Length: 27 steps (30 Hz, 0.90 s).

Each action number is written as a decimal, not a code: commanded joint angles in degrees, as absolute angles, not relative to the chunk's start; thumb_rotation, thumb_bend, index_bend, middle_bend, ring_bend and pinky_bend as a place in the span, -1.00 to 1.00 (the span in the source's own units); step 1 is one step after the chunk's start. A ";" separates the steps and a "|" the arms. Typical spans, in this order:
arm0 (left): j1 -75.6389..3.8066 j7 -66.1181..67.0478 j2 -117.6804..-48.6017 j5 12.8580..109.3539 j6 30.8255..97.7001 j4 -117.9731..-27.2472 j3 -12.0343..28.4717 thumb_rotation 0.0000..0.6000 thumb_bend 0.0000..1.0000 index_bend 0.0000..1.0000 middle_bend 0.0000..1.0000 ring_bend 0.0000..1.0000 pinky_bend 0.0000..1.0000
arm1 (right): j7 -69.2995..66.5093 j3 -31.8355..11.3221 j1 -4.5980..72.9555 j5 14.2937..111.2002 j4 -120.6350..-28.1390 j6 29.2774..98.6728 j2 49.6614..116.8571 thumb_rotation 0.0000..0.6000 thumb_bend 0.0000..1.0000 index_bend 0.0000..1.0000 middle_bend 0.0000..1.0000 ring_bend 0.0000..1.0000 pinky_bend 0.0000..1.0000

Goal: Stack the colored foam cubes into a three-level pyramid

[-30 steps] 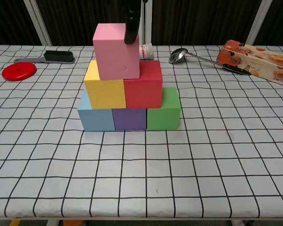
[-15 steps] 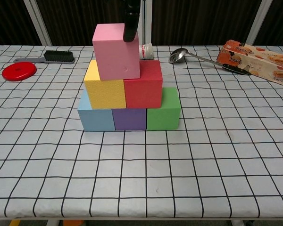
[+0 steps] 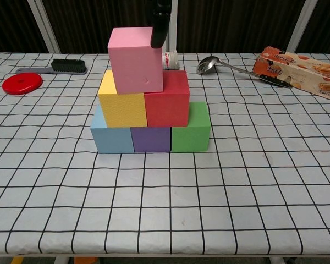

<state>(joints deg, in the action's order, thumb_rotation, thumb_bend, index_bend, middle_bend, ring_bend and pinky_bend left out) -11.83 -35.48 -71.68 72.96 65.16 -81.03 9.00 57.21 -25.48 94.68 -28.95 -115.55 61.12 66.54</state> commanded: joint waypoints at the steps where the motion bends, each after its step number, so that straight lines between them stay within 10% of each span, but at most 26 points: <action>1: -11.82 -35.50 -71.63 72.88 65.10 -81.06 9.01 1.00 -0.68 -0.74 -0.77 -1.00 -0.88 | 56.92 -25.83 94.51 -28.72 -115.68 61.05 66.43 1.00 -0.87 -1.00 -0.61 -1.00 -1.00; 16: -11.59 -34.47 -70.59 72.73 66.39 -82.47 9.60 1.00 -0.68 -0.74 -0.77 -1.00 -0.88 | 53.26 -26.19 84.22 -19.67 -132.16 66.79 48.61 1.00 -0.90 -1.00 -0.74 -1.00 -1.00; 27: -9.88 -25.85 -69.30 78.56 76.33 -85.73 9.28 1.00 -0.69 -0.74 -0.77 -1.00 -0.88 | 35.52 0.99 44.10 42.06 -134.99 85.50 48.71 1.00 -0.96 -1.00 -0.97 -1.00 -1.00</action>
